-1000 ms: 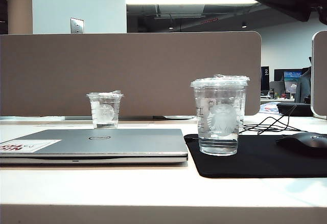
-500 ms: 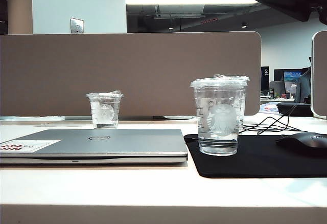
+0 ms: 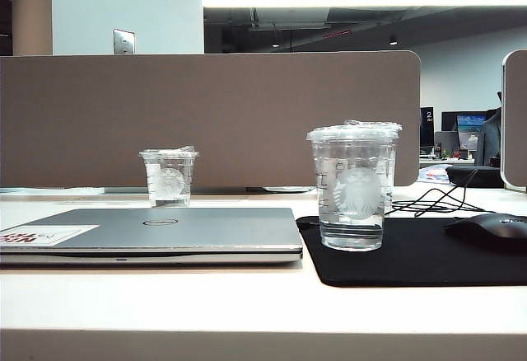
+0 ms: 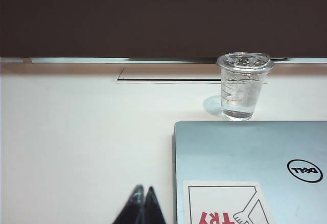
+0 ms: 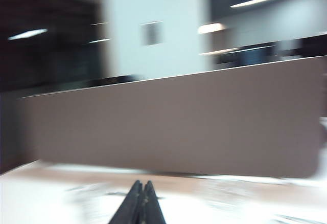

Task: Pick up the coffee cup on the middle and place it on the right side of the laptop.

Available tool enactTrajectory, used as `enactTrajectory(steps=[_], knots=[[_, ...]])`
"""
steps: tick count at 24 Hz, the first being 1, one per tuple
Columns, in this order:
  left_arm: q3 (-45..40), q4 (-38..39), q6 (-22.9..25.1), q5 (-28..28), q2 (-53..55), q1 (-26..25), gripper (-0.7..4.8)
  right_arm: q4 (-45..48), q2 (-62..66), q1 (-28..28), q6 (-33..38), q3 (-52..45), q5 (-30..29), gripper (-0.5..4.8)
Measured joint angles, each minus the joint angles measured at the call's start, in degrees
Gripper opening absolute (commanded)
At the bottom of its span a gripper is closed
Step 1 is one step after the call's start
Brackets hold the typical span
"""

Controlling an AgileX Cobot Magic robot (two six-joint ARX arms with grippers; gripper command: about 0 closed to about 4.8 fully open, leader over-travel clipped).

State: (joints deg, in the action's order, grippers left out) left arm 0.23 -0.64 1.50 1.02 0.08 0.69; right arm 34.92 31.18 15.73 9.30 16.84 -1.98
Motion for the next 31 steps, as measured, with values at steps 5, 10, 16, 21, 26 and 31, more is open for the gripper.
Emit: enactTrajectory(steps=[5,10,16,21,26,31], knots=[[0.00,0.02,0.00,-0.02,0.00,0.00,-0.05,-14.43,-12.46,-0.15,-9.57,-0.04,14.47,-0.05],[0.00,0.02,0.00,0.00,0.00,-0.02,-0.05,-27.65,-20.57,-0.68,-17.33,-0.11,23.47,-0.05],[0.00,0.02,0.00,-0.02,0.00,0.00,-0.05,-30.25,-21.42,-5.01,-19.26,-4.87,27.15,-0.05],[0.00,0.02,0.00,-0.02,0.00,0.00,-0.05,-29.03,-24.13,-8.48,-15.52,-12.11,23.41,-0.05],[0.00,0.02,0.00,-0.02,0.00,0.00,-0.05,-26.25,-29.24,-12.70,-15.06,-16.52,16.13,-0.05],[0.00,0.02,0.00,-0.02,0.00,0.00,-0.05,-27.67,-30.58,-16.81,-15.04,-16.52,13.68,-0.05]])
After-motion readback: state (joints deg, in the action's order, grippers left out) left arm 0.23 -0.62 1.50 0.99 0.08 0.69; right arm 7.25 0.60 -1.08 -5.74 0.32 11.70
